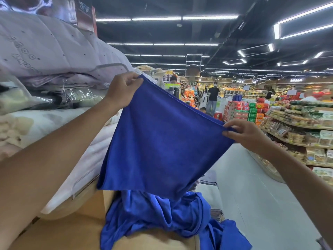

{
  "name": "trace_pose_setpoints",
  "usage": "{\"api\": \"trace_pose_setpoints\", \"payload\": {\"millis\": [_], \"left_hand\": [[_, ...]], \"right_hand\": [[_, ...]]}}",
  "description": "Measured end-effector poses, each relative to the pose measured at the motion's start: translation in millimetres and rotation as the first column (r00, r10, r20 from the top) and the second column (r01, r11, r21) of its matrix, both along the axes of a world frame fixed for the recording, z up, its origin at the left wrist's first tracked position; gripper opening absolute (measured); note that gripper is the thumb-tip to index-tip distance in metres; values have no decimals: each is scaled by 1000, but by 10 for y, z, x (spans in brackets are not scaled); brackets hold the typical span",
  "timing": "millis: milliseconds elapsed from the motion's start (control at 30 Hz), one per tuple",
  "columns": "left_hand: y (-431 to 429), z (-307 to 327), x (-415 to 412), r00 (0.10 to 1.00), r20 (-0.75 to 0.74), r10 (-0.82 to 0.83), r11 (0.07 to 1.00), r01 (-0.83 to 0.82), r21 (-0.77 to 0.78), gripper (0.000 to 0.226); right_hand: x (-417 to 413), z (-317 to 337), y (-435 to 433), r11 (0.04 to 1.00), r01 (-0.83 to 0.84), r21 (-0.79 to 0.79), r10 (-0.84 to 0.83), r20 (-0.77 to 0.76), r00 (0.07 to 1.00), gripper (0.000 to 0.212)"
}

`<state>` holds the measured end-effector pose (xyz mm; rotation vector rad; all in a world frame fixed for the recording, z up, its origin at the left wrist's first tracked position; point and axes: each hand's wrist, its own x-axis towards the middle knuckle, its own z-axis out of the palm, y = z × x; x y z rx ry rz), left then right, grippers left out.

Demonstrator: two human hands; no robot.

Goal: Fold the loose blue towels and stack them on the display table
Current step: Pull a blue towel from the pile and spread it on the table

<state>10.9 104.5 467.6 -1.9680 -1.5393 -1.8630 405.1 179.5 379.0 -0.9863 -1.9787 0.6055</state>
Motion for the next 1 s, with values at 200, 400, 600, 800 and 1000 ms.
{"api": "trace_pose_setpoints", "payload": {"millis": [200, 400, 600, 800, 1000], "left_hand": [[-252, -429, -67, 985, 175, -6, 1000, 6, 5, 15], [-850, -980, -7, 965, 242, 103, 983, -136, 122, 13], [-1487, -1679, 140, 931, 243, 270, 836, -353, 420, 14], [-2114, -2698, -79, 889, 140, 436, 790, -453, 414, 26], [-2276, -3709, -336, 898, 145, 414, 909, -417, -12, 22]], "right_hand": [[143, 51, -255, 995, -80, -52, 61, -298, 953, 19], [220, -199, -587, 996, -2, 90, 27, -271, 962, 13], [157, -569, -1057, 976, -216, -21, 204, -250, 946, 34], [-18, -1443, -1304, 912, -325, -250, 276, -214, 937, 20], [-405, -2489, -1263, 802, -195, -564, 189, -69, 980, 17]]}}
